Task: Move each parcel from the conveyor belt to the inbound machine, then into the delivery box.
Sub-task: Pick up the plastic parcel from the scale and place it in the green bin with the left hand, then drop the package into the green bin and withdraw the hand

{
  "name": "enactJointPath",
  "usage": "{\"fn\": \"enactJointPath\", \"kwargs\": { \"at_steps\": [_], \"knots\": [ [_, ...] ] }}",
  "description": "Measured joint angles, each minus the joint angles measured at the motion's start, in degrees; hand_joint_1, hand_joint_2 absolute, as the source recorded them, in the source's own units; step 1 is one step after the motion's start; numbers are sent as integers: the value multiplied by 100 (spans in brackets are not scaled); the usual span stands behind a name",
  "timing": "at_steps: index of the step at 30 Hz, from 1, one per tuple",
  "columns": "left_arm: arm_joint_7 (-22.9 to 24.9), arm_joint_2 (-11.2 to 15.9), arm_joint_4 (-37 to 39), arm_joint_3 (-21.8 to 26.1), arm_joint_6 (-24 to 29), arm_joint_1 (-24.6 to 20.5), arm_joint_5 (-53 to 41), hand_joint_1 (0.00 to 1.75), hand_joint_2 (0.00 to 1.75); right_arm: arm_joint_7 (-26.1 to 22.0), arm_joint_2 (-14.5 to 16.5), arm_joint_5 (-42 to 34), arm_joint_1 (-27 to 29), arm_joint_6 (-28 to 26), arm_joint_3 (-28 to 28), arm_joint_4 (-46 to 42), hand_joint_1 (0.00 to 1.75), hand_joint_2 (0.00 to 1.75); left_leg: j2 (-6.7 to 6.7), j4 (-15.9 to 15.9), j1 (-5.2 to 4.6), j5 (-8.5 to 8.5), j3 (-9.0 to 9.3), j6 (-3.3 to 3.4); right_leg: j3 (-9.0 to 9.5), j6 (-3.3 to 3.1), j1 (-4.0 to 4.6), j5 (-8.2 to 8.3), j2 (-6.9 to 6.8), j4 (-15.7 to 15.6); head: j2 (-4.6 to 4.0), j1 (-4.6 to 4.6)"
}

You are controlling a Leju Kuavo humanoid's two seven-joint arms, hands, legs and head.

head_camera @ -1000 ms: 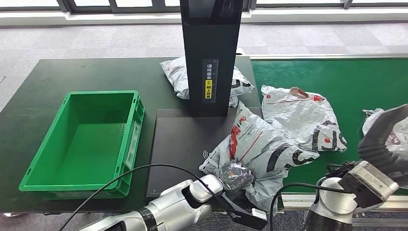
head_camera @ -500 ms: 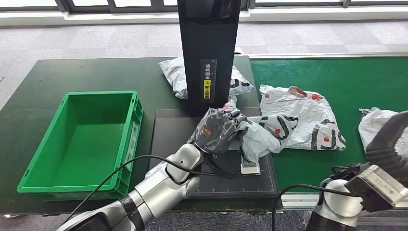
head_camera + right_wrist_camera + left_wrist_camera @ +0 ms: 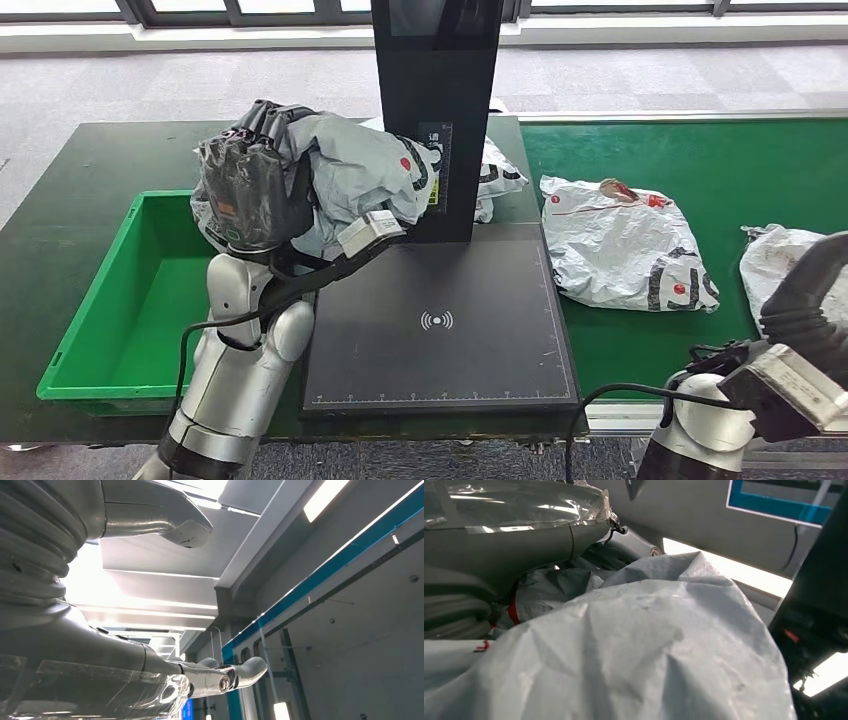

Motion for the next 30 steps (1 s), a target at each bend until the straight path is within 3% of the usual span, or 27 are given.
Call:
{"fn": "enactJointPath", "kwargs": {
  "at_steps": [6,15,20,24,30],
  "knots": [
    [-53,20,-53,470,-4,-78,-15,175,175,-1,0,-45,9,0,0,0,0,175,1,0,0,1,1,-1,-2,-1,1,1,2,0,0,0],
    [409,230,913,1250,-225,-717,-112,175,175,-1,0,-93,30,2,0,2,0,175,6,0,4,9,0,-11,-9,-13,5,9,8,8,0,0],
    [1029,549,1806,1886,-259,-915,108,175,175,-1,0,-78,46,2,0,2,0,175,31,-2,3,4,7,-18,-12,-19,5,12,32,9,0,-1],
    [987,826,2458,2407,-58,-949,229,175,175,-2,0,-66,71,2,0,2,0,175,37,-2,9,7,7,-28,-17,-30,22,16,43,10,0,-2],
    [970,973,2855,2666,-26,-1003,231,175,175,-2,0,-62,71,2,0,2,0,175,20,-2,19,7,4,-28,-11,-33,21,13,24,10,0,0]
  ]
}}
